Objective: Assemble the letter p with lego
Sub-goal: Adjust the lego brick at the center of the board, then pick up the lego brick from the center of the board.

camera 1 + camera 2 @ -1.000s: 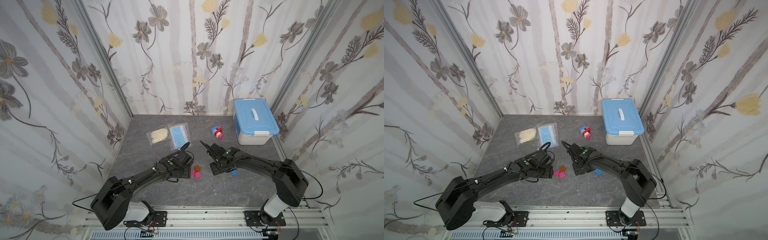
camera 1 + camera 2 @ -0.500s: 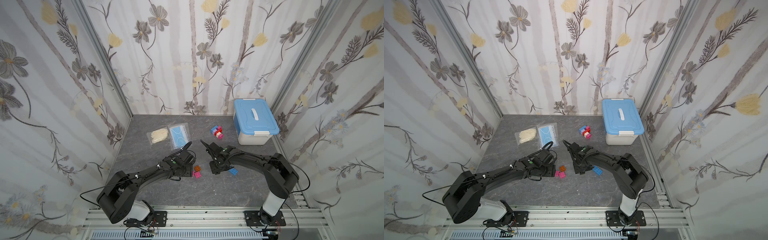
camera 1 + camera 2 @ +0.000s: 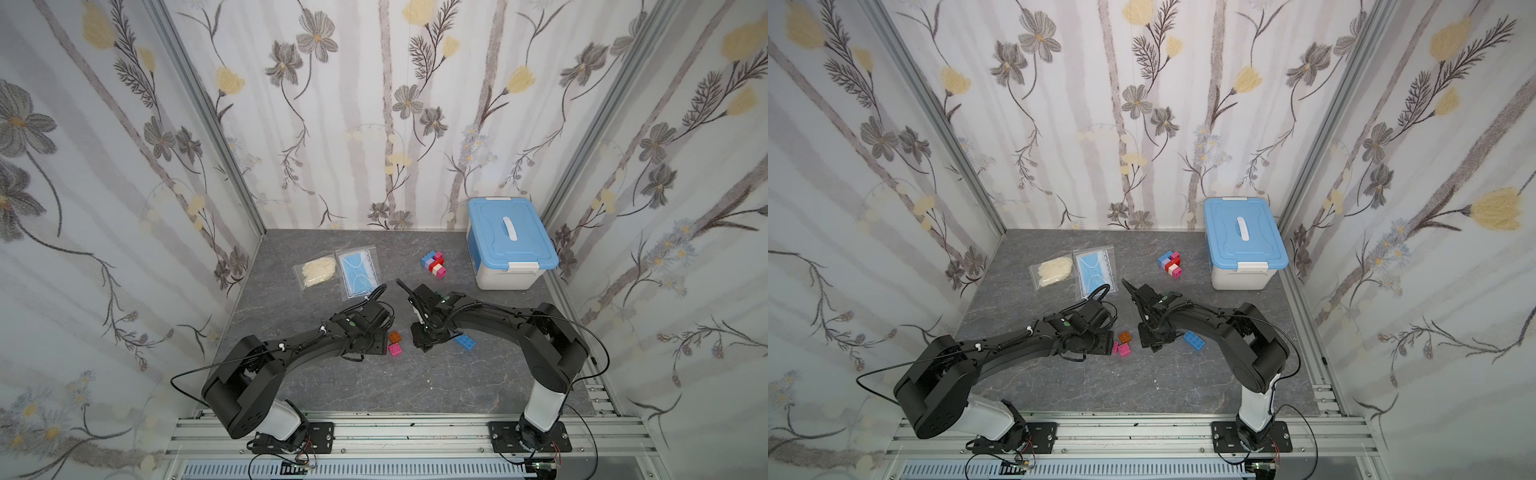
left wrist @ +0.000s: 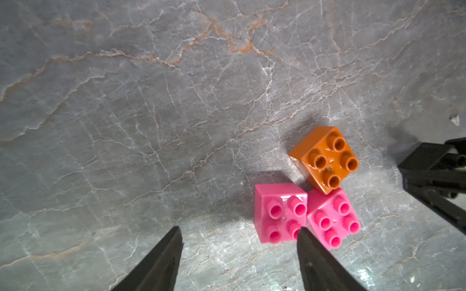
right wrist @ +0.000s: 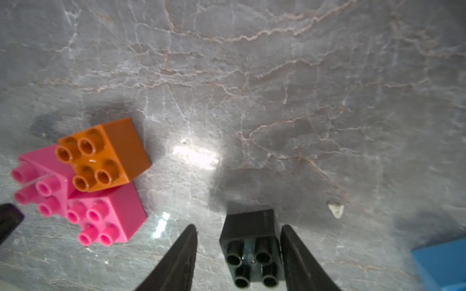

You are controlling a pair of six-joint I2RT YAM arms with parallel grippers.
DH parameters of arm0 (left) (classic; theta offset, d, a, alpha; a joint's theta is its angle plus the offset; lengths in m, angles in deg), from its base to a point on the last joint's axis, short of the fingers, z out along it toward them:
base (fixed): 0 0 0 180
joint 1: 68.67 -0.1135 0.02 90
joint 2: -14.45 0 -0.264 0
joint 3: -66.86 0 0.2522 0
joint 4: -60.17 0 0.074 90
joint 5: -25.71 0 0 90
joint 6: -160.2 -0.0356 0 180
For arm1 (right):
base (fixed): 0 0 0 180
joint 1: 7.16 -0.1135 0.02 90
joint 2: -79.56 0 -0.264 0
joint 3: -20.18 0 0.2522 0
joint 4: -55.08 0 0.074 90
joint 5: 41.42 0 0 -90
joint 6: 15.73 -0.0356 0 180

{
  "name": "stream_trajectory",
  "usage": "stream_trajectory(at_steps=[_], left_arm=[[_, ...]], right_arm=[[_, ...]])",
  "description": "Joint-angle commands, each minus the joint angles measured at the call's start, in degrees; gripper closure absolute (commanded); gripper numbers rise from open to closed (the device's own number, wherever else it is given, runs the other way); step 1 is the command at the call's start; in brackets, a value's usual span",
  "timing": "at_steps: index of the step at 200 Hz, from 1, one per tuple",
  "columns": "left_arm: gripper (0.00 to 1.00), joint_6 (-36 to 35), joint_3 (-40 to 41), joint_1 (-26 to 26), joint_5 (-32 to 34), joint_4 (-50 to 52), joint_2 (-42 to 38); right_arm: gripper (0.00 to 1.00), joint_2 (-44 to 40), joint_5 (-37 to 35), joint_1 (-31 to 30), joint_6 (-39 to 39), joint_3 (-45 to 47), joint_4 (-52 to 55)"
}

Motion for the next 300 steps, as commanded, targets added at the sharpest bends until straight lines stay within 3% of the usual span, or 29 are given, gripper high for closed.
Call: stream_trajectory(at_steps=[1,35,102,201,237,300], left_arm=[[0.26,-0.5,0.1,0.2,-0.2,-1.2,0.4],[0.26,-0.8,0.2,0.4,-1.0,-2.4,1.0],[0.29,-1.6,-0.4,1.2,-0.6,-3.6,3.3],[0.3,-1.2,0.2,1.9,3.5,-1.6,-2.6],[0.31,-1.2,0.5,1.9,3.8,-1.7,-1.1],[0.42,-2.3,0.0,3.1,5.8,-4.5,3.2]], right_arm=[[0.45,0.7,4.0,-0.1,-1.8,-0.8,-3.9],[0.46,0.1,6.0,-0.4,-2.8,-0.8,-5.3],[0.46,-7.0,-3.0,0.3,-0.4,-0.2,0.5],[0.46,-11.2,-4.4,0.9,1.0,2.9,0.8],[0.45,-11.9,-4.9,1.0,0.9,3.7,0.6],[0.45,-14.3,-5.8,1.9,1.1,5.4,1.1]])
